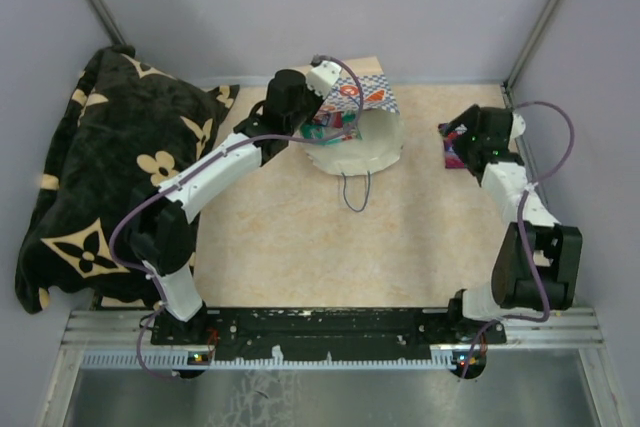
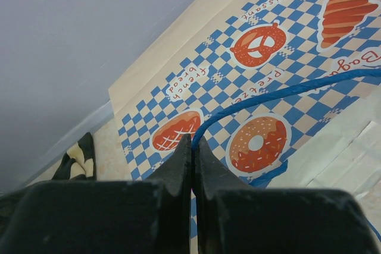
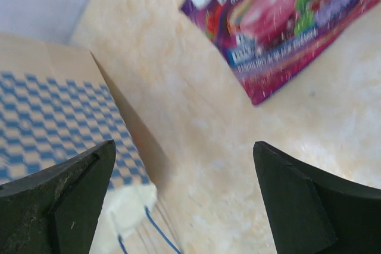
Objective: Take the snacks out of the paper bag
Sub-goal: Place the snack at the center of the board, then take out the snack from the paper bag.
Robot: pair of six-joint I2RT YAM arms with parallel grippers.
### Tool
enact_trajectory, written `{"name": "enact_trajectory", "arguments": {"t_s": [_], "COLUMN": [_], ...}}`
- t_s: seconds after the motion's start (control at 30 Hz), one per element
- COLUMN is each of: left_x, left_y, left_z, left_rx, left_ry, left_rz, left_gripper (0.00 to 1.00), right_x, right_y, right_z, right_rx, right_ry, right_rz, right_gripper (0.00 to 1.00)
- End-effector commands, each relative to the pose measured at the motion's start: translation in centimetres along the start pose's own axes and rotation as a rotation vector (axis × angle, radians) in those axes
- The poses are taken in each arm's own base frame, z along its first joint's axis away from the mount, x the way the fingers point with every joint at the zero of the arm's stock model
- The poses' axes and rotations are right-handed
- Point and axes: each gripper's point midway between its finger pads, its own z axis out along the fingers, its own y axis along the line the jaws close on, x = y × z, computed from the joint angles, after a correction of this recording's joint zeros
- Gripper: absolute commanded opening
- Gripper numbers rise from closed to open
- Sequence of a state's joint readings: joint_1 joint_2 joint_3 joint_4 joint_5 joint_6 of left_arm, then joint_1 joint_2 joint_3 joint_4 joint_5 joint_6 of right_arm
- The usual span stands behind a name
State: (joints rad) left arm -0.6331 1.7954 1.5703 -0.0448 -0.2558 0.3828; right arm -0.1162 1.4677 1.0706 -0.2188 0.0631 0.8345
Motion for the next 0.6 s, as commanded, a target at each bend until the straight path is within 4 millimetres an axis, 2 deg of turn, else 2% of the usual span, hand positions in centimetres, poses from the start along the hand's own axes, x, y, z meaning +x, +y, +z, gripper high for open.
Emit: {"name": "enact_trajectory", "arguments": {"t_s": [0.0, 0.17, 0.37, 0.57], "left_x": [-2.4, -2.3, -2.5, -2.5], "left_y": [0.6, 0.5, 0.7, 0.5], "left_z": [-1.3, -1.4, -1.9, -1.8], "left_rx": [0.008, 0.012, 0.01, 0.015], "left_ry": [-0.069, -0.065, -0.073, -0.073], "left_rz": [-0.022, -0.028, -0.036, -0.078], "left_gripper": [0.0, 0.0, 0.0, 0.0], "right_x": [4.8, 8.8, 11.2, 14.1], "right_y": [-0.4, -1.1, 0.2, 0.3], "right_z": [-1.5, -2.6, -4.4, -5.7], "right_rx": [-0.085, -0.122, -0.259, -0.28], "right_ry": [0.068, 0.125, 0.126, 0.141], "right_rz": [-0.134, -0.216, -0.312, -0.405], "right_gripper": [0.99, 0.99, 0.99, 0.99]}}
